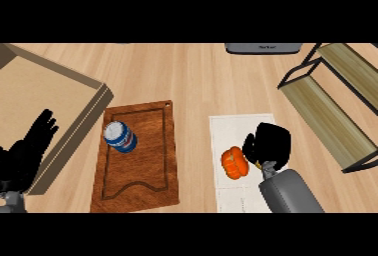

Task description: Pick the lemon from the placemat and place it in the tiered shelf

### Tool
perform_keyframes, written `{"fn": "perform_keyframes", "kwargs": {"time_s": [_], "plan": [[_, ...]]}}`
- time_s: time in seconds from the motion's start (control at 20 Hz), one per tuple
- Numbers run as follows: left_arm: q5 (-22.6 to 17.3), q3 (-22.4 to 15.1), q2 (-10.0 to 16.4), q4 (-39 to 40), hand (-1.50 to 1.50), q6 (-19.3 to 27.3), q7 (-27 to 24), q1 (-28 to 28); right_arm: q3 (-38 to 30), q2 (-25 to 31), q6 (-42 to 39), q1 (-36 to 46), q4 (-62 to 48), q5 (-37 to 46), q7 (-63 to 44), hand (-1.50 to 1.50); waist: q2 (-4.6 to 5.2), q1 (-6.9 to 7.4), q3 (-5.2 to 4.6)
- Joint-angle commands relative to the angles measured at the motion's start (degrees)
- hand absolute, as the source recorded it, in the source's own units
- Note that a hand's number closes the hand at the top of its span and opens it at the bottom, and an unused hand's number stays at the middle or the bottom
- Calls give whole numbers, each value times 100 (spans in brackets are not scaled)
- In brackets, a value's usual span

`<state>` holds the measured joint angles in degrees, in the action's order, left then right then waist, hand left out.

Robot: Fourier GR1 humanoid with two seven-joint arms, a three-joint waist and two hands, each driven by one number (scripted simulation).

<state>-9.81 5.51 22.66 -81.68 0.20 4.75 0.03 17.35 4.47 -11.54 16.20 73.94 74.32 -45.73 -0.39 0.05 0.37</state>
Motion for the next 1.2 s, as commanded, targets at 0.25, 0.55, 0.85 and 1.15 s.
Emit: {"fn": "perform_keyframes", "kwargs": {"time_s": [0.25, 0.55, 0.85, 1.15], "plan": [[-52, -35, -63, -207, 0, -73, 355, 41, -1631, -414, 853, 1216, -316, -111, -1511, 150, 54, 89, -27], [-28, 90, -123, 306, 0, -249, -83, 12, -1503, -443, 732, 1969, 132, 152, -2235, 150, 31, -4, -42], [174, -18, -229, 8, 0, 15, 149, 92, -1340, -444, 642, 2288, 1524, -75, -2961, 150, -23, -49, -39], [220, 5, -313, 149, 0, 3, -24, 93, -1315, -445, 700, 2532, 2529, 219, -3404, 150, -8, -52, -43]]}}
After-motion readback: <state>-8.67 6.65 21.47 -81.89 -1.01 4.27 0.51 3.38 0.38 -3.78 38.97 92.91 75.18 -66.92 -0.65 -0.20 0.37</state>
